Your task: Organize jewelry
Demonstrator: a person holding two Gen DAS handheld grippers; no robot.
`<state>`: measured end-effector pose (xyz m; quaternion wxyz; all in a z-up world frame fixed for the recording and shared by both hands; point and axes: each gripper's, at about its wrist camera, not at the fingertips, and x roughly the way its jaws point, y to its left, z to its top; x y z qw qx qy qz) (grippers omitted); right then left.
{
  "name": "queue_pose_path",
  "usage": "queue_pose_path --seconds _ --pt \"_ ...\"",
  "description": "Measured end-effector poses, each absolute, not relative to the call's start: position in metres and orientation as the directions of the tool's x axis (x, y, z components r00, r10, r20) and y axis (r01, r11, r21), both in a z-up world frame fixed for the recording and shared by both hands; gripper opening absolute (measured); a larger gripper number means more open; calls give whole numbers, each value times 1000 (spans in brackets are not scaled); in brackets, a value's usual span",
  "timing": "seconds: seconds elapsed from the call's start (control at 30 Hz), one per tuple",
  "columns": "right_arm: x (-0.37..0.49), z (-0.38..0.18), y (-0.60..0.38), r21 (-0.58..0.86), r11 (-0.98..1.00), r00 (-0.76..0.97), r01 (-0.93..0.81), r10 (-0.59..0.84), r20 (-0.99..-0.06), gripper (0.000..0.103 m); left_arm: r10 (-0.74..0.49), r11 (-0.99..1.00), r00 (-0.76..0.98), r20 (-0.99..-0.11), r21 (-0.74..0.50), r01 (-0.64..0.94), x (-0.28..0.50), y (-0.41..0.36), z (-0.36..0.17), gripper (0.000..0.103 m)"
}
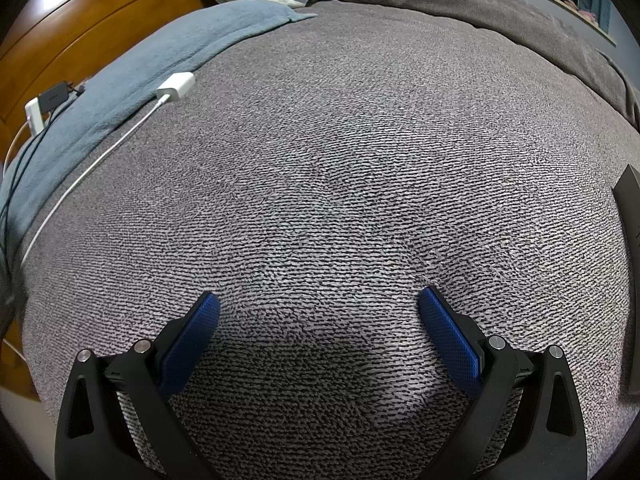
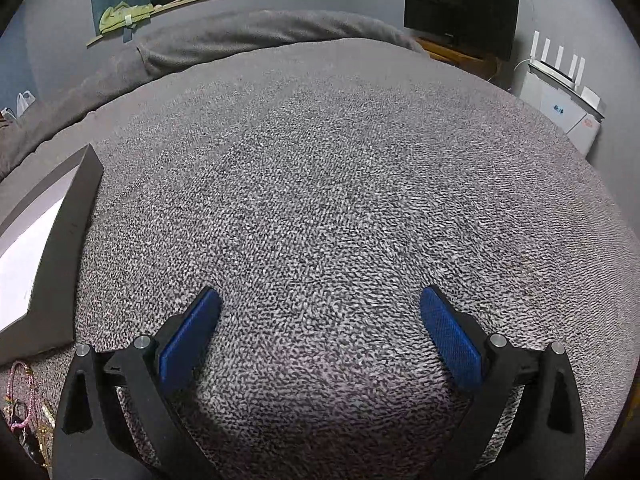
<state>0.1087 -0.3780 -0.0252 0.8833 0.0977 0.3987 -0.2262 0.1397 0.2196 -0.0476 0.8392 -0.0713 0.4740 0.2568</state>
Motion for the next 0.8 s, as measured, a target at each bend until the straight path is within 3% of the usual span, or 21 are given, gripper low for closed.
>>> queue_pose_path --seconds 0.8 --pt "108 -26 -378 -7 879 580 478 -322 -749 99 363 858 419 -832 124 -499 140 220 -48 98"
